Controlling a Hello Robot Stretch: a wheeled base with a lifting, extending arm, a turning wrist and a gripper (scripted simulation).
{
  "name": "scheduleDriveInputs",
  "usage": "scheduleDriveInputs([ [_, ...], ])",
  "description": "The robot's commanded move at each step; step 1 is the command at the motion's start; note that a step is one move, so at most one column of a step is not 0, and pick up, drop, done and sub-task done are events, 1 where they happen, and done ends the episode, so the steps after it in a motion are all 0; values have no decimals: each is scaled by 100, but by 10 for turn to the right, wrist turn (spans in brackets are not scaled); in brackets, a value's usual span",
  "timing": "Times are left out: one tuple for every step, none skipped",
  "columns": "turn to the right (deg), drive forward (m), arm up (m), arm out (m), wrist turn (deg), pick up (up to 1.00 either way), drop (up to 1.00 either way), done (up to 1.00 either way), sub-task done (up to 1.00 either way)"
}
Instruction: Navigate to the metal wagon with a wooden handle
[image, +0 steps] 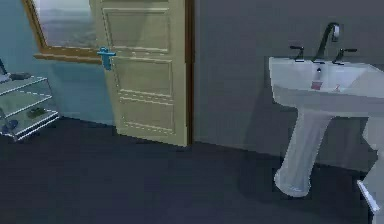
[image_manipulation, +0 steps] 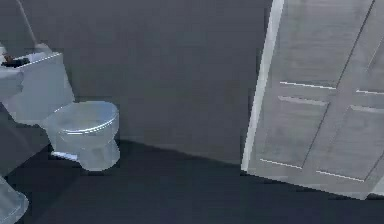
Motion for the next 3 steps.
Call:
scheduleDriveInputs([
  [-330,0,0,0,0,0,0,0,0],
  [-30,0,0,0,0,0,0,0,0],
  [450,0,0,0,0,0,0,0,0],
])
